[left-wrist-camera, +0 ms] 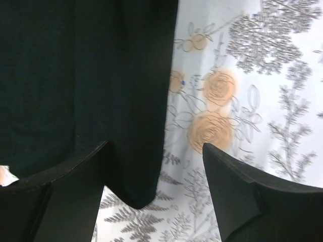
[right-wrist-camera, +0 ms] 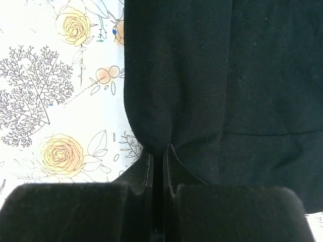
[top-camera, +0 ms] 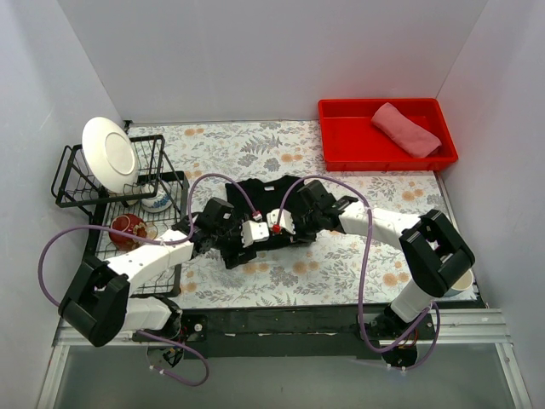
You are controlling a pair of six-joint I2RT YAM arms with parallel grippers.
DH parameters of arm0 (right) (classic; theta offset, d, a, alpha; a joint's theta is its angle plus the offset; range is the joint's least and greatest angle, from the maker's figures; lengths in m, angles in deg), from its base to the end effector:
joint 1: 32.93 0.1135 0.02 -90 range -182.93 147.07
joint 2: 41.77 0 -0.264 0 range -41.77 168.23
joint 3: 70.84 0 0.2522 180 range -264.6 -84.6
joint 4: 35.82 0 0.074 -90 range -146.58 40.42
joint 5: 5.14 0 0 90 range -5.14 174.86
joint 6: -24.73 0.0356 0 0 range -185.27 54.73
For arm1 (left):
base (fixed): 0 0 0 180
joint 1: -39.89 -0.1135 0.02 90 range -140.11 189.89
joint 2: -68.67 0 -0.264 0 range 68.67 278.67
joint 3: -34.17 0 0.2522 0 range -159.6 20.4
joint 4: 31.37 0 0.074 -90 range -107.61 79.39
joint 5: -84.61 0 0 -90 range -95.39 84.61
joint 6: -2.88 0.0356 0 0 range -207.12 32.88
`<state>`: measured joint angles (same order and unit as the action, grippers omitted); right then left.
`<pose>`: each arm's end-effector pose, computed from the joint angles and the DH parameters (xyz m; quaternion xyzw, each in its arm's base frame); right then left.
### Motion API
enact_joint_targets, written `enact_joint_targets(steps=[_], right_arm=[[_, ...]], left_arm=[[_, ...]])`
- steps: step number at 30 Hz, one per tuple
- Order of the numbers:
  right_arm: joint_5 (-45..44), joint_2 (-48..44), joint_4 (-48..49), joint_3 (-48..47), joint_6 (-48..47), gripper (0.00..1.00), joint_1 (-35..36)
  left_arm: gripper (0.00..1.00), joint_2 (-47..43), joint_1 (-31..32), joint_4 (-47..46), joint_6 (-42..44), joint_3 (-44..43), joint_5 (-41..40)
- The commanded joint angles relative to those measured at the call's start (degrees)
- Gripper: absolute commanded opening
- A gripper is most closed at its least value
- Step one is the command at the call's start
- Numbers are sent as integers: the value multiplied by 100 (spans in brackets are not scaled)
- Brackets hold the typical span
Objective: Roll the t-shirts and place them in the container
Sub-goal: Roll the T-shirt to the center of the board.
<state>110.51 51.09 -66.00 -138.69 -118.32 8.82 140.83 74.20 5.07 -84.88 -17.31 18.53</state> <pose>0.2302 0.2261 0.1834 -0.7298 0.5809 0.1821 0.3111 0.1842 -0.1432 0.1863 0.3499 0.8726 -0.2675 0.2112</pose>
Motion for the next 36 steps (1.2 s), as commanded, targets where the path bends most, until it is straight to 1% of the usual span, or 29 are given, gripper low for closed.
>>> enact_joint_targets(steps=[1, 4, 6, 7, 8, 9, 10, 11, 14, 15, 16, 17, 18, 20, 21, 23, 26, 28, 29, 30, 31, 32, 34, 36], right_arm=[[-25, -163, -230, 126, 164, 1, 17], [-16, -163, -212, 196, 164, 1, 17], [-7, -137, -203, 223, 190, 1, 17], [-7, -119, -203, 223, 191, 1, 17], [-16, -102, -177, 232, 199, 1, 17], [-42, -101, -177, 232, 217, 1, 17], [-60, -93, -203, 232, 226, 1, 17], [-60, -119, -255, 232, 234, 1, 17], [-78, -215, -422, 241, 401, 1, -1], [-25, -250, -780, 180, 393, 1, -10], [45, -390, -905, 170, 454, 1, -27], [98, -487, -1054, 170, 506, 1, -36], [176, -575, -1404, 118, 516, 1, -62], [353, -813, -1836, 48, 481, 1, -115], [405, -892, -2221, 12, 472, 1, -124], [634, -1006, -2636, -198, 324, 1, -159], [836, -858, -3392, -550, 113, 1, -247], [1098, -517, -3970, -752, -107, 1, -387], [1170, -375, -4148, -944, -239, 1, -449], [1231, -209, -4306, -1033, -475, 1, -484], [1362, 133, -4490, -1130, -599, 1, -571], [1416, 310, -4762, -1383, -687, 1, -616], [1582, 774, -5001, -1656, -872, 1, -756], [1662, 1040, -5247, -2052, -952, 1, -844]], left_arm=[[73, 113, 59, -1080, 206, 150, -327], [72, 324, 76, -1371, 207, 220, -213], [64, 447, 120, -1450, 180, 230, -160], [58, 552, 138, -1450, 172, 212, -108], [44, 580, 155, -1415, 154, 194, -81], [35, 589, 164, -1267, 163, 125, -11], [29, 545, 164, -1153, 171, 89, 68], [26, 501, 164, -1030, 232, 63, 130], [16, 361, 156, -222, 347, -104, 393], [10, 325, 147, 250, 208, -270, 429], [8, 290, 121, 481, 120, -367, 516], [7, 238, 16, 736, 40, -499, 769], [6, 220, -46, 1260, -108, -613, 972], [2, 202, -134, 1930, -197, -956, 1332], [2, 193, -161, 2116, -363, -1018, 1491], [0, 202, -187, 2546, -382, -1177, 1702], [0, 316, -310, 2916, -278, -1326, 1993], [0, 596, -389, 3058, -259, -1414, 2169], [0, 754, -494, 3267, -24, -1527, 2239], [0, 921, -538, 3365, 22, -1598, 2283], [0, 1297, -591, 3462, 66, -1677, 2371], [0, 1466, -739, 3559, 257, -1747, 2432], [0, 1835, -898, 3831, 338, -2037, 2564], [0, 2240, -1127, 3990, 435, -2274, 2652]])
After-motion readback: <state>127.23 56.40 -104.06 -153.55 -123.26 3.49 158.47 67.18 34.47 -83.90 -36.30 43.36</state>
